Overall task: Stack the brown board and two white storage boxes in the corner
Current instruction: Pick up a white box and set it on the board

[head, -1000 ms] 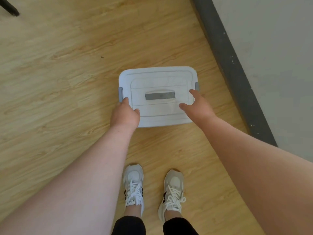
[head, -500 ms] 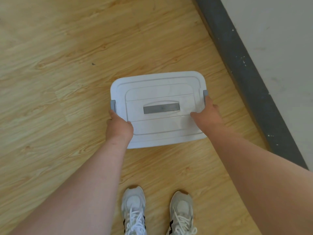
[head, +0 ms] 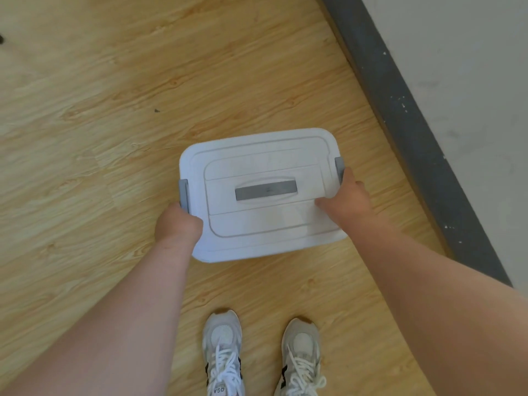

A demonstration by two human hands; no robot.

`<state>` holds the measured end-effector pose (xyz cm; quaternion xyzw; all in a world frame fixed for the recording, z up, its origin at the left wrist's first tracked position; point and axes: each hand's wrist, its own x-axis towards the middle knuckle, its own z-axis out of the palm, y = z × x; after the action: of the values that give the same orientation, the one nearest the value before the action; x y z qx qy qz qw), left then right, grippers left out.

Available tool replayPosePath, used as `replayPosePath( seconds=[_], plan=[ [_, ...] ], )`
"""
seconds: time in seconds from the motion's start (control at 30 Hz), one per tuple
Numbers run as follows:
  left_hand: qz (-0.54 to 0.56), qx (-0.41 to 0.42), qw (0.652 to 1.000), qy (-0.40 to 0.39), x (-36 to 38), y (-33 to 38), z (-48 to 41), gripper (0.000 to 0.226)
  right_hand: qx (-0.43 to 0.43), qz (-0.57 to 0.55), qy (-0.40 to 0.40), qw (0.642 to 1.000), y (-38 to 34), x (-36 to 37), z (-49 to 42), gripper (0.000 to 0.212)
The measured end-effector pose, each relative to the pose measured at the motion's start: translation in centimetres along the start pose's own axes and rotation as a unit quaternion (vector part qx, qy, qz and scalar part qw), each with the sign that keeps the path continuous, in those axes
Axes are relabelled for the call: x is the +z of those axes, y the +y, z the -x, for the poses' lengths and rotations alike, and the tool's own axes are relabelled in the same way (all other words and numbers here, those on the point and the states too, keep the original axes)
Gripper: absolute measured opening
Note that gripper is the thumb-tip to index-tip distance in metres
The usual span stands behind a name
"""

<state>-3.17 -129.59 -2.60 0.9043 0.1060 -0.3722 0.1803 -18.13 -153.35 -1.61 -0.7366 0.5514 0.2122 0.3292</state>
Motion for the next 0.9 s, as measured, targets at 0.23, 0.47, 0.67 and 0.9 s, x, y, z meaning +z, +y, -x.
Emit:
replayPosePath(
  seconds=[0.23, 0.47, 0.67, 0.9],
  plan=[
    [0.015, 0.006, 1.0, -0.001, -2.6, 0.0, 6.3, 0.035, 0.03, -0.031, -0.005, 0.999, 1.7, -3.5, 5.2, 0.09],
    [-0.013, 0.031, 0.999, 0.017, -5.8, 2.0, 13.9, 0.035, 0.043, -0.1, -0.017, 0.994, 4.1, -9.3, 11.6, 0.081],
    [-0.05, 0.061, 0.997, 0.02, -6.8, 3.2, 19.0, 0.032, 0.076, -0.154, 0.006, 0.985, 6.8, -12.5, 17.0, 0.084],
    [-0.107, 0.14, 0.984, 0.028, -5.5, 3.1, 23.5, 0.035, 0.109, -0.241, 0.047, 0.963, 12.3, -12.4, 22.6, 0.077]
  ],
)
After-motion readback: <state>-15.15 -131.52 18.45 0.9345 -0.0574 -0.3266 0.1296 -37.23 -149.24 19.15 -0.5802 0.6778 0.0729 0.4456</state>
